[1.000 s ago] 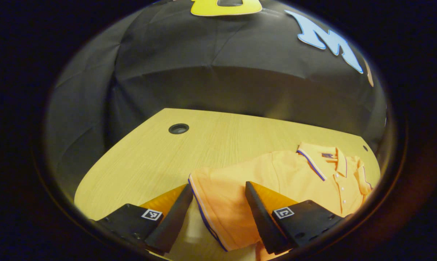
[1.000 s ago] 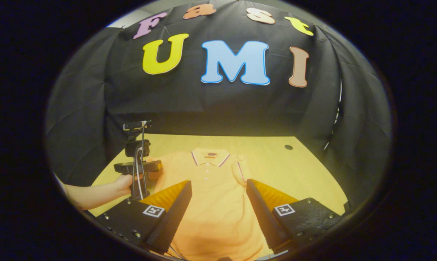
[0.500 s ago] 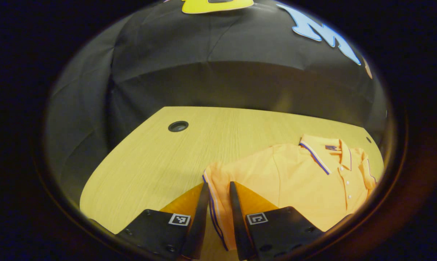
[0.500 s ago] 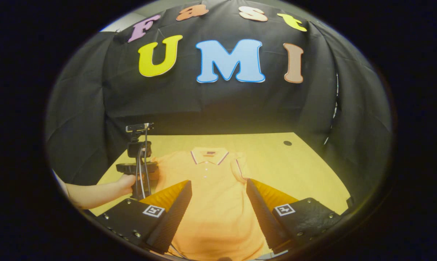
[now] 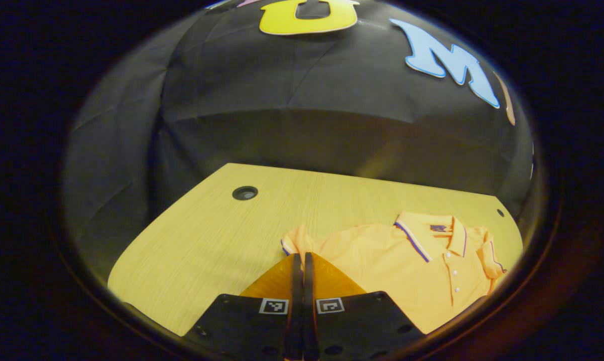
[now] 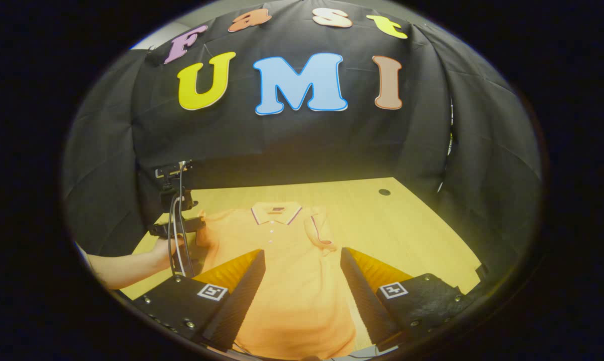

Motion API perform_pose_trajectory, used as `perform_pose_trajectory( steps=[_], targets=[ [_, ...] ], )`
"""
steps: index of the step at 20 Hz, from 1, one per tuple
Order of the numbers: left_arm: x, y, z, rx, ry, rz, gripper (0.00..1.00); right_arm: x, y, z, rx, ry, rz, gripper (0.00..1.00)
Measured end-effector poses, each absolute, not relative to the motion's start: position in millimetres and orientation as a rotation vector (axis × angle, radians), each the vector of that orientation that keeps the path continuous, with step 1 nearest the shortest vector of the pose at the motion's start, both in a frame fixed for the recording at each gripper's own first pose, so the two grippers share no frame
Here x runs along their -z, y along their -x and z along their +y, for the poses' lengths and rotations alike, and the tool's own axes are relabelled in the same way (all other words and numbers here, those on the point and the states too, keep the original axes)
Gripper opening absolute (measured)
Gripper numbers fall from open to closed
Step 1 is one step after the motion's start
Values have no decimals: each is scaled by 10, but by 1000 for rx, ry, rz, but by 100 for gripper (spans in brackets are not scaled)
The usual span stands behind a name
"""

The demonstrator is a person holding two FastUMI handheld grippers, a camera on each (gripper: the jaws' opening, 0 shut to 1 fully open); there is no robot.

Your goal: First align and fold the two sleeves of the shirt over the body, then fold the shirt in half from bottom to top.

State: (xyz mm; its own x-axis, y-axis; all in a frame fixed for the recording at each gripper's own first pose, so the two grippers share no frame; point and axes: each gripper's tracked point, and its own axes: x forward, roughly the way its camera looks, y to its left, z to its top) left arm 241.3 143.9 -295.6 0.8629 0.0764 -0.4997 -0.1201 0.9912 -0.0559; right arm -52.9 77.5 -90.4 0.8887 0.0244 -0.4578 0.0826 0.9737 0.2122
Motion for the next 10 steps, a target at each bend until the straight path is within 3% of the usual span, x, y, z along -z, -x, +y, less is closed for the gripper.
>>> perform_pose_trajectory(
  steps=[10],
  targets=[
    [2776,-2385,647,52,76,502,7,957,524,808,49,-240,488,93]
  ],
)
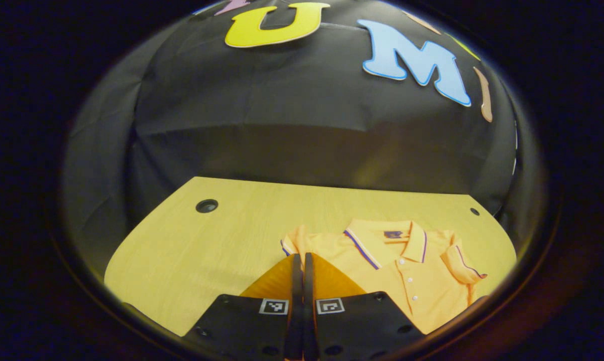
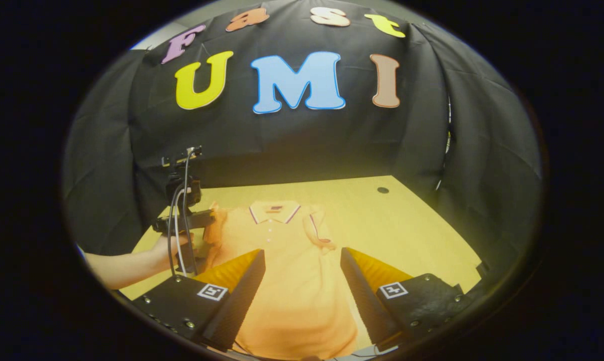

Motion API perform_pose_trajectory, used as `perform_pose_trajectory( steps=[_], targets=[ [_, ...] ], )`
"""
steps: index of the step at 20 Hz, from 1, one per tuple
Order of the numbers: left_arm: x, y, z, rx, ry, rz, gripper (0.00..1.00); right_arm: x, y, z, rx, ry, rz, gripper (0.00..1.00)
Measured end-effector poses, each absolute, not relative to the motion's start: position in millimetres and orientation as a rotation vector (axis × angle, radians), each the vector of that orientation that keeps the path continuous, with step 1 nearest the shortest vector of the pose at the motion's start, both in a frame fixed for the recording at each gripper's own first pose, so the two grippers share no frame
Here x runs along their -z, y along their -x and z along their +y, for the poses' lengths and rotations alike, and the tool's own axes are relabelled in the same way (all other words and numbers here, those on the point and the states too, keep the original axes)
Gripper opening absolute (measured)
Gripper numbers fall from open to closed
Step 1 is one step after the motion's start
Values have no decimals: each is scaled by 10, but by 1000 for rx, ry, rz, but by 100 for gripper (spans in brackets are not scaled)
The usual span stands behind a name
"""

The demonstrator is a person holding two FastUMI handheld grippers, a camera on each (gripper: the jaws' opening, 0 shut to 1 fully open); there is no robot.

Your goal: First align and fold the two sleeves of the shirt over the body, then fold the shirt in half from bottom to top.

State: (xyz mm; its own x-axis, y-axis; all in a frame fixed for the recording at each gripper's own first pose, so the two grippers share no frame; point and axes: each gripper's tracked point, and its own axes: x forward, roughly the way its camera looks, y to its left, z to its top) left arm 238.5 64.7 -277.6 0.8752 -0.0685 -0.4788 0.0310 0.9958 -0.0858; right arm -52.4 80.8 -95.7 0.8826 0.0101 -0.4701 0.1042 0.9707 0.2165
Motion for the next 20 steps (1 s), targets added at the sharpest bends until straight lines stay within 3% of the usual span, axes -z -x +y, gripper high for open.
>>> perform_pose_trajectory(
  steps=[9,11,12,17,20],
  targets=[
    [2977,-2412,209,161,32,554,7,1090,519,818,90,-262,529,94],
    [3014,-2375,192,167,21,570,13,1078,494,807,88,-256,521,94],
    [3017,-2363,201,163,16,575,22,1079,486,801,84,-256,519,94],
    [2950,-2226,164,168,18,579,27,1102,516,750,58,-245,516,94],
    [2895,-2059,154,168,30,581,60,1176,568,682,50,-222,519,94]
  ],
)
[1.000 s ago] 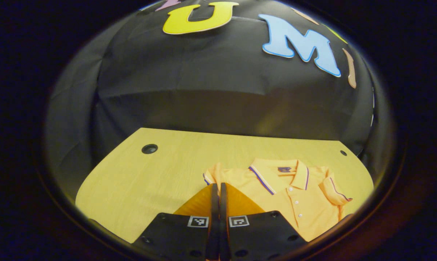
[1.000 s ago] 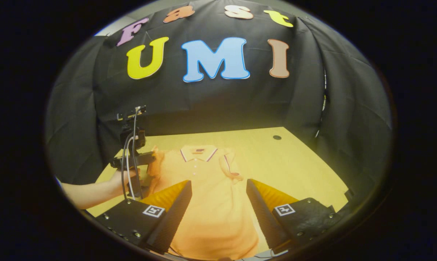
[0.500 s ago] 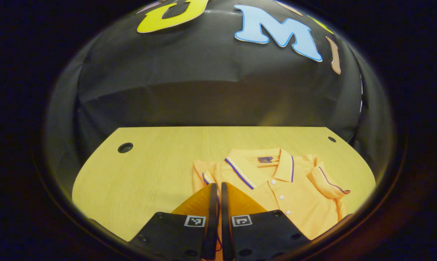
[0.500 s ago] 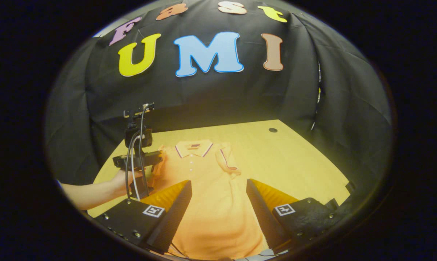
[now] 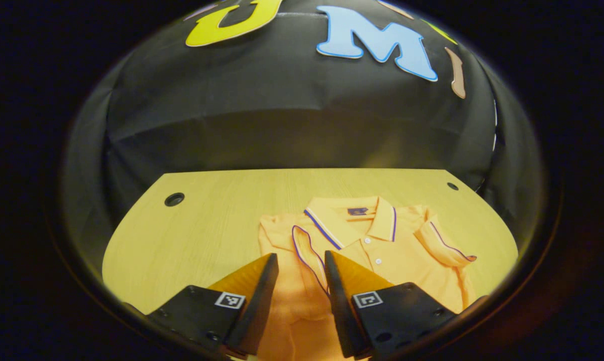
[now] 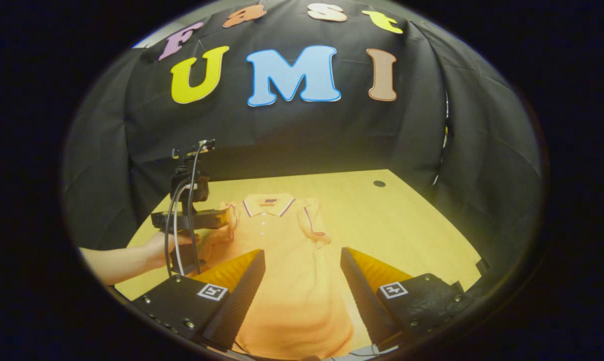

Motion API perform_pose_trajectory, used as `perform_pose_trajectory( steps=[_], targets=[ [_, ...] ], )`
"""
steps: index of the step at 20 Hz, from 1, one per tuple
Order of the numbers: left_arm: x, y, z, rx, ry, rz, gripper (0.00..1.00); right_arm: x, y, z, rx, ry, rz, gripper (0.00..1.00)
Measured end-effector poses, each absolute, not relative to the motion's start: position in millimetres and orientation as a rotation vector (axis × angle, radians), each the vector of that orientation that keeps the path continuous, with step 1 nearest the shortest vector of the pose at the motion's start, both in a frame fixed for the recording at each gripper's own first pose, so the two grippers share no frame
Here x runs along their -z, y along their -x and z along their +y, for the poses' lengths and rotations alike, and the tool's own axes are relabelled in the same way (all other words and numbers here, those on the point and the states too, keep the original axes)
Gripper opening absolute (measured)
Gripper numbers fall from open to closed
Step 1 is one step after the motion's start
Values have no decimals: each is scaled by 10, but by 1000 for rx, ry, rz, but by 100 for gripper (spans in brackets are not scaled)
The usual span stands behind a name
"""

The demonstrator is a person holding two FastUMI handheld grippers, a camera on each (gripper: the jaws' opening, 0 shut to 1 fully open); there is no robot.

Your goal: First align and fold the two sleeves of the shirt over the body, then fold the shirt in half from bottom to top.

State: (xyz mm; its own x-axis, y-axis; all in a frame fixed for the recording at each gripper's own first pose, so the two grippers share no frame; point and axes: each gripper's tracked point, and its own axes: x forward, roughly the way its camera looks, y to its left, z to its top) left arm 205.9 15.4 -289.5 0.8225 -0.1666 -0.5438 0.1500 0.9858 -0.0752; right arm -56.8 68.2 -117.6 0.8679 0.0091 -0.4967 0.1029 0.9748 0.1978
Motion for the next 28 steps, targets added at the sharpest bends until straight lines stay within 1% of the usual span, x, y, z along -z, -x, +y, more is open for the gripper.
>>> perform_pose_trajectory(
  steps=[2,6,7,8,10,14,16,17,19,21,28],
  targets=[
    [2872,-1882,171,163,43,586,76,1259,635,654,35,-219,527,94],
    [2820,-1471,194,165,24,583,83,1446,758,626,0,-187,537,94],
    [2793,-1360,205,165,14,579,87,1490,811,612,-7,-176,543,94],
    [2780,-1244,211,167,8,580,93,1534,857,598,-17,-169,547,93],
    [2735,-999,239,165,-1,579,95,1636,957,607,-34,-164,562,94],
    [2677,-506,300,158,-8,579,95,1791,1226,621,-60,-158,592,94],
    [2702,-231,316,155,7,596,95,1896,1369,613,-65,-152,611,93],
    [2712,-96,328,151,19,602,95,1948,1457,609,-69,-150,621,94],
    [2762,189,355,146,36,611,96,2055,1605,595,-78,-142,643,93],
    [2764,464,399,138,40,609,95,2161,1724,592,-85,-135,663,94],
    [2934,1295,621,113,53,630,95,2616,2004,627,-81,-153,750,94]
  ],
)
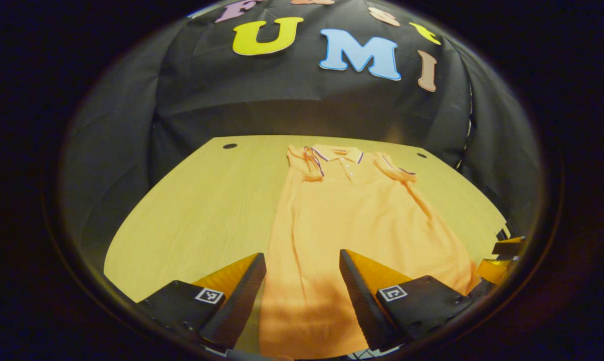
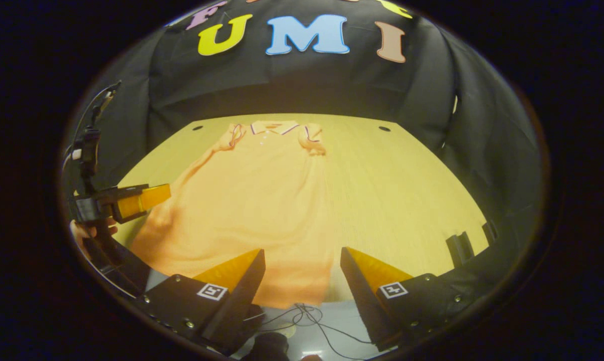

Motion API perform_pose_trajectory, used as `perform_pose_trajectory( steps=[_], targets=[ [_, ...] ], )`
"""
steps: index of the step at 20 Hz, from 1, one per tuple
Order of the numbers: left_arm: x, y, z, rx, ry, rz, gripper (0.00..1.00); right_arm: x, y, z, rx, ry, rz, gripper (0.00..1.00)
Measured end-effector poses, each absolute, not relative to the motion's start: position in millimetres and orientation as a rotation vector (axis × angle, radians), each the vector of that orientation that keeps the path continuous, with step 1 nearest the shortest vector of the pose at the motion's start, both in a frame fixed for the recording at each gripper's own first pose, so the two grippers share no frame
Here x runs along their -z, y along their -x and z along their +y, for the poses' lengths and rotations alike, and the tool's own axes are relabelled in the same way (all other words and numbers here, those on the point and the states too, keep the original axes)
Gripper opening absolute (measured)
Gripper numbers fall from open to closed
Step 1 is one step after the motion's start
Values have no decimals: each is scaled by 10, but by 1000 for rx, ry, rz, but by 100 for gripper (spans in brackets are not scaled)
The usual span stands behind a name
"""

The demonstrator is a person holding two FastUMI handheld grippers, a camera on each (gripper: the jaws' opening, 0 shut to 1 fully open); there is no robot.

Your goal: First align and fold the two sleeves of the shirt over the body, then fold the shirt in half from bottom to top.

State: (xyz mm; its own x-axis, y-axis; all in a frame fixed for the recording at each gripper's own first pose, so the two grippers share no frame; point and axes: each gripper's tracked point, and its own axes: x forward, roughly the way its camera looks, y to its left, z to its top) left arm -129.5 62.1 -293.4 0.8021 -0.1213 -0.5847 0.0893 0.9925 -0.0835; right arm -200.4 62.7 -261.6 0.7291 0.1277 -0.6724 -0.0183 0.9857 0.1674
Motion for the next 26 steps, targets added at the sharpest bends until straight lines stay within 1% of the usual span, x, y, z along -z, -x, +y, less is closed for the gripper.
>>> perform_pose_trajectory(
  steps=[2,5,6,7,8,11,12,15,16,18,21,22,23,24,25,26],
  targets=[
    [2976,1485,680,109,57,645,96,2707,2047,634,-73,-161,769,94],
    [3038,1719,723,116,46,660,95,2827,2106,643,-63,-165,792,94],
    [3072,1786,736,120,38,664,97,2853,2126,648,-63,-168,796,94],
    [3102,1867,741,125,30,673,95,2872,2148,650,-61,-168,800,94],
    [3142,1927,761,121,22,683,95,2903,2166,654,-61,-166,806,94],
    [3190,2085,723,128,51,699,97,2962,2196,661,-61,-170,815,94],
    [3198,2100,690,134,54,698,95,2967,2177,663,-60,-173,815,94],
    [3298,2110,677,134,42,711,95,3013,2146,686,-62,-171,826,94],
    [3320,2120,665,134,37,712,97,3016,2140,692,-62,-170,828,94],
    [3333,2102,655,142,13,706,95,3044,2140,710,-65,-170,834,94],
    [3363,2074,617,158,-36,705,95,3078,2150,743,-71,-184,843,94],
    [3375,2078,602,167,-47,704,96,3088,2137,752,-72,-184,846,95],
    [3369,2074,577,174,-48,702,94,3065,2134,762,-78,-183,836,95],
    [3360,2072,577,172,-43,702,93,3068,2124,765,-82,-181,845,94],
    [3358,2065,574,168,-36,701,86,3068,2109,755,-76,-187,837,85],
    [3367,2057,536,174,-38,701,80,3073,2111,767,-82,-184,844,71]
  ],
)
